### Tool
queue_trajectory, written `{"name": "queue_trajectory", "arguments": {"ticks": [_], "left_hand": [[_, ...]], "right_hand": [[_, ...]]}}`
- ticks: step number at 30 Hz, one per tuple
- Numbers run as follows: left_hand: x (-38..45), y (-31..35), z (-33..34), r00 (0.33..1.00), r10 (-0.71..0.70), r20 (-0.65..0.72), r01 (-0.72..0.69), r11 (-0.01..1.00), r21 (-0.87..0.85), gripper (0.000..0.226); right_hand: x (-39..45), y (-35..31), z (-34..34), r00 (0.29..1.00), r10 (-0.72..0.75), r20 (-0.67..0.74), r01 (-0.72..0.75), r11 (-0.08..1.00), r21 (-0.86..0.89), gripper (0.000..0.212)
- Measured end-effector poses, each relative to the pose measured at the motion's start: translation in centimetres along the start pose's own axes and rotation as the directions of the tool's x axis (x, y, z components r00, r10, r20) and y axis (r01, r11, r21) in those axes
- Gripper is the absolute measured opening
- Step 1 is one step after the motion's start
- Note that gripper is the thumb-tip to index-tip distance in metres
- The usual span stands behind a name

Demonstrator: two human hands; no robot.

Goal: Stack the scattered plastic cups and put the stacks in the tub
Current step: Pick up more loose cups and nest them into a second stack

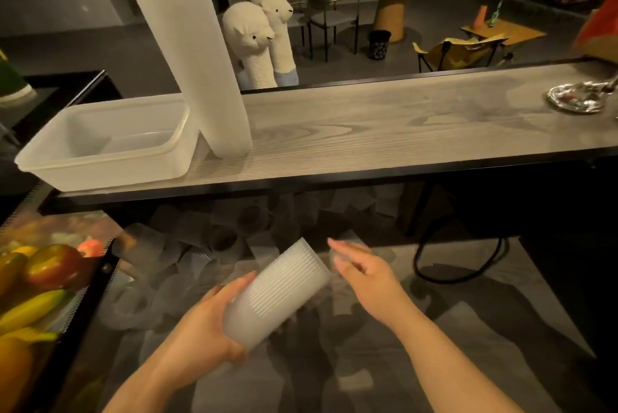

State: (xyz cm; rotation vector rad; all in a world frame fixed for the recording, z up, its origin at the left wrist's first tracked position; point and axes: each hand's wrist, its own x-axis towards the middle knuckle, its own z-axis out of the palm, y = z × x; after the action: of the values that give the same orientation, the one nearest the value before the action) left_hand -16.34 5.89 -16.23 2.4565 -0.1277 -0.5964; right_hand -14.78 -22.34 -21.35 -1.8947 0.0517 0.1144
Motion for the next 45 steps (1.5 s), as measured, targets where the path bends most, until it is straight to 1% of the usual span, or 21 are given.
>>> {"name": "queue_trajectory", "arguments": {"ticks": [2, 3, 5, 9, 12, 14, 15, 18, 20, 21, 24, 26, 27, 29, 31, 34, 36, 39, 40, 42, 45], "left_hand": [[-0.2, -0.3, -0.1, 1.0, -0.015, -0.008, 0.015, 1.0, 0.013, 0.109], [-0.4, -0.4, -0.1, 1.0, -0.029, -0.005, 0.029, 0.999, 0.028, 0.11], [-0.7, -0.8, -0.2, 0.999, -0.05, -0.004, 0.051, 0.997, 0.056, 0.112], [-1.5, -1.4, -0.8, 0.998, -0.055, -0.023, 0.057, 0.993, 0.104, 0.112], [-2.3, -2.0, -1.3, 0.997, -0.059, -0.051, 0.065, 0.989, 0.132, 0.11], [-2.7, -2.8, -1.4, 0.995, -0.075, -0.071, 0.082, 0.991, 0.107, 0.111], [-2.8, -3.2, -1.4, 0.993, -0.087, -0.078, 0.093, 0.992, 0.082, 0.111], [-3.1, -4.4, -1.1, 0.992, -0.104, -0.078, 0.105, 0.994, 0.009, 0.11], [-3.2, -4.9, -1.1, 0.994, -0.093, -0.056, 0.091, 0.995, -0.026, 0.113], [-3.2, -5.1, -1.2, 0.996, -0.079, -0.049, 0.078, 0.997, -0.031, 0.113], [-3.2, -5.1, -1.3, 0.997, -0.044, -0.066, 0.039, 0.997, -0.069, 0.11], [-3.1, -4.9, -1.3, 0.997, -0.035, -0.071, 0.028, 0.995, -0.099, 0.11], [-3.1, -4.7, -1.3, 0.997, -0.033, -0.068, 0.024, 0.992, -0.122, 0.11], [-3.0, -4.5, -1.5, 0.997, -0.027, -0.073, 0.014, 0.984, -0.175, 0.111], [-3.0, -4.4, -1.7, 0.995, -0.011, -0.103, -0.011, 0.978, -0.209, 0.113], [-2.9, -4.6, -1.8, 0.992, -0.001, -0.129, -0.031, 0.969, -0.246, 0.11], [-2.9, -4.5, -1.4, 0.991, 0.011, -0.13, -0.049, 0.955, -0.293, 0.107], [-2.4, -3.4, -0.6, 0.987, 0.024, -0.158, -0.084, 0.92, -0.383, 0.107], [-2.2, -2.8, -0.3, 0.986, 0.023, -0.165, -0.086, 0.919, -0.386, 0.108], [-1.8, -2.1, 0.1, 0.988, 0.037, -0.15, -0.088, 0.931, -0.354, 0.11], [-1.5, -2.5, -0.5, 0.991, 0.028, -0.13, -0.071, 0.938, -0.339, 0.106]], "right_hand": [[2.5, 2.6, -0.1, 0.976, 0.083, -0.203, -0.14, 0.948, -0.286, 0.041], [3.6, 3.5, -0.1, 0.962, 0.126, -0.24, -0.222, 0.874, -0.431, 0.05], [5.7, 4.5, 0.1, 0.952, 0.212, -0.22, -0.304, 0.741, -0.599, 0.063], [8.6, 5.3, 0.8, 0.962, 0.262, -0.078, -0.239, 0.668, -0.705, 0.059], [8.9, 6.1, 0.6, 0.955, 0.277, -0.107, -0.267, 0.642, -0.719, 0.056], [8.6, 5.7, 0.3, 0.942, 0.283, -0.182, -0.33, 0.672, -0.664, 0.052], [8.4, 5.2, 0.3, 0.934, 0.284, -0.218, -0.358, 0.726, -0.588, 0.048], [7.4, 2.1, 0.9, 0.943, 0.259, -0.209, -0.295, 0.941, -0.165, 0.041], [6.1, -0.6, 1.6, 0.971, 0.201, -0.125, -0.181, 0.971, 0.157, 0.046], [5.2, -2.0, 2.0, 0.984, 0.157, -0.079, -0.134, 0.961, 0.24, 0.044], [3.1, -5.7, 2.9, 0.997, 0.0, 0.074, -0.014, 0.983, 0.182, 0.034], [2.5, -7.0, 3.5, 0.991, -0.028, 0.133, 0.014, 0.994, 0.105, 0.02], [2.3, -7.4, 3.9, 0.99, -0.029, 0.14, 0.021, 0.998, 0.064, 0.019], [2.0, -8.0, 4.9, 0.99, -0.049, 0.135, 0.051, 0.999, -0.007, 0.033], [1.6, -8.7, 5.7, 0.978, -0.061, 0.198, 0.07, 0.997, -0.038, 0.05], [1.3, -8.8, 5.7, 0.945, -0.037, 0.324, 0.012, 0.997, 0.08, 0.061], [1.1, -8.5, 6.0, 0.957, -0.036, 0.287, -0.036, 0.969, 0.244, 0.071], [0.3, -8.0, 8.0, 0.972, 0.088, 0.22, -0.173, 0.897, 0.406, 0.104], [-0.2, -7.8, 8.9, 0.964, 0.103, 0.244, -0.197, 0.896, 0.398, 0.103], [-0.9, -7.2, 10.5, 0.955, 0.114, 0.274, -0.216, 0.9, 0.378, 0.087], [-0.5, -6.1, 10.9, 0.969, 0.14, 0.203, -0.21, 0.901, 0.38, 0.083]]}}
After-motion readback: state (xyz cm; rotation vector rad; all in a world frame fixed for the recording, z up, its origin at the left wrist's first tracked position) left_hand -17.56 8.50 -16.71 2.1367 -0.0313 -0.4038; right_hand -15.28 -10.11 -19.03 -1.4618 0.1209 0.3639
